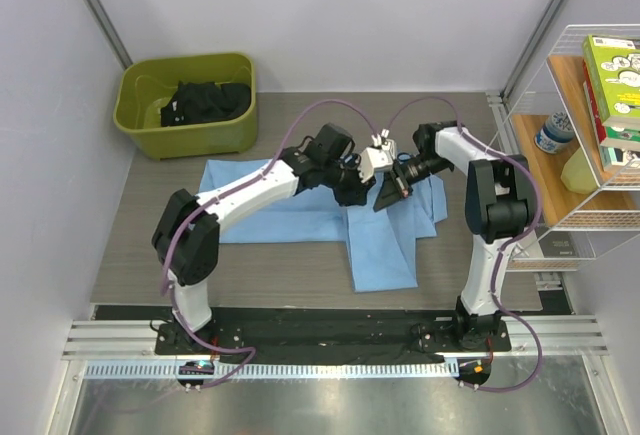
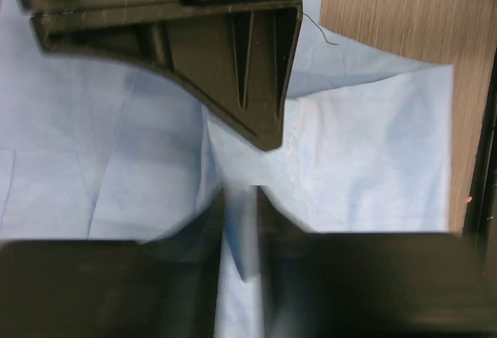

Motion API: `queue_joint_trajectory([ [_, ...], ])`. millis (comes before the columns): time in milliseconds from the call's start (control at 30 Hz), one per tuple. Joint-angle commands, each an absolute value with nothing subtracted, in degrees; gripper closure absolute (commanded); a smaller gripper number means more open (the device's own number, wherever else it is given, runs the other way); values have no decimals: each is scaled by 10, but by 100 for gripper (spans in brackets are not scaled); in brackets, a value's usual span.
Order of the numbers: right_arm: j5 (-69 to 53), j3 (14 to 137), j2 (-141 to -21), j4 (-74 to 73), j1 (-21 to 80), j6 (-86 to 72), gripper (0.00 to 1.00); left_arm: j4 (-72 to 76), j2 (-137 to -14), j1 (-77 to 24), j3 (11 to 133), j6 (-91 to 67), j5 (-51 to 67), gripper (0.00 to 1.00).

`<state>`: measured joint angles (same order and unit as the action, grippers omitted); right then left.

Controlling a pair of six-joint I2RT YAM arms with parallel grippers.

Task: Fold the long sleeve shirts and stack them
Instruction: Fold the shirt

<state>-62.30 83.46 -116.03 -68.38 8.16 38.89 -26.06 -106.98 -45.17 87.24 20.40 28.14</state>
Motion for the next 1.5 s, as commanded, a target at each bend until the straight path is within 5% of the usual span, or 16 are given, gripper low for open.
queue_joint_trajectory([
  [0,-636,910,-1098,-665,79,356,99,-264,-998,-400,895,158,289,58],
  [67,-614,922,-1082,-621,80,299,99,-305,-985,-367,939,114,285,39],
  [267,-496,925,-1008,-445,84,163,99,-360,-939,-330,983,-29,230,13],
  [533,-299,1154,-1083,-390,82,137,99,-313,-893,-315,941,-95,168,7],
  [733,-287,1314,-1158,-348,86,151,99,-286,-889,-283,932,-70,156,6],
  [1133,-271,1289,-1175,-295,169,199,99,-257,-855,-252,860,-141,87,0],
  [1467,-106,1124,-1106,-254,298,210,99,-294,-826,-151,837,-265,122,0],
])
